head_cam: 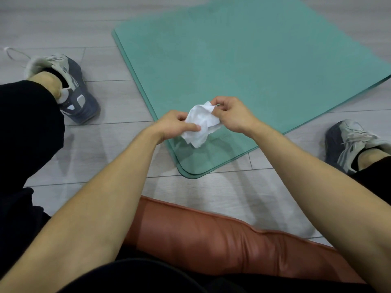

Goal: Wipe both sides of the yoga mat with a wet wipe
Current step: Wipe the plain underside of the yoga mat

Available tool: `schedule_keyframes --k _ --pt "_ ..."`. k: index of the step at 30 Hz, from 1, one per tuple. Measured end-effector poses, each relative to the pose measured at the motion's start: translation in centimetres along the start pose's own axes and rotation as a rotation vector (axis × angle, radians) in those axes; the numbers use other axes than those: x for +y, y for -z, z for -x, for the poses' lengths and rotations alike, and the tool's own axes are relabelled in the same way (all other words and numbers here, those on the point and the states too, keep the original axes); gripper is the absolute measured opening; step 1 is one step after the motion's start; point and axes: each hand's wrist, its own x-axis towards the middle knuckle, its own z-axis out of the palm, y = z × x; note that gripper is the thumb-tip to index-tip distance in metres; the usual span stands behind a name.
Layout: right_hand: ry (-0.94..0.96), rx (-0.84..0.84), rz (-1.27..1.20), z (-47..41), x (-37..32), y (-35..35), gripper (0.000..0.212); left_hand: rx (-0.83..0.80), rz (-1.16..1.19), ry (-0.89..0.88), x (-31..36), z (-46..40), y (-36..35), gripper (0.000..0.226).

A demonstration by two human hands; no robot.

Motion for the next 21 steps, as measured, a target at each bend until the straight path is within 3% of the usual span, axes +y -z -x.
schedule_keyframes --k 2,4,5,9,14,18,21 --pt "-0.024 0.053 -0.001 0.0 0.1 0.1 0.024 0.096 0.036 0.002 -0.3 -0.1 0.1 0.061" --pt "-0.047 0.089 -0.069 0.0 0.1 0.2 0.016 0.112 0.114 -0.006 -0.5 -0.1 0.3 0.066" --pt "-0.061 0.079 -0.126 0.1 0.0 0.3 0.01 0.097 0.146 -0.003 -0.6 -0.1 0.4 0.065" --pt "-0.094 0.032 -0.194 0.1 0.3 -0.1 0.026 0.075 0.107 0.002 -0.6 0.0 0.4 0.059" --pt "-0.121 0.149 -0.118 -0.3 1.6 -1.1 0.018 0.109 0.481 0.067 -0.9 0.0 0.8 0.04" --pt "-0.169 0.176 -0.046 -0.5 1.9 -1.5 0.006 0.306 0.251 0.147 -0.7 -0.2 0.8 0.027" --pt "-0.143 0.242 0.067 -0.2 1.4 -3.0 0.009 0.427 0.122 0.128 0.1 -0.4 0.0 0.029"
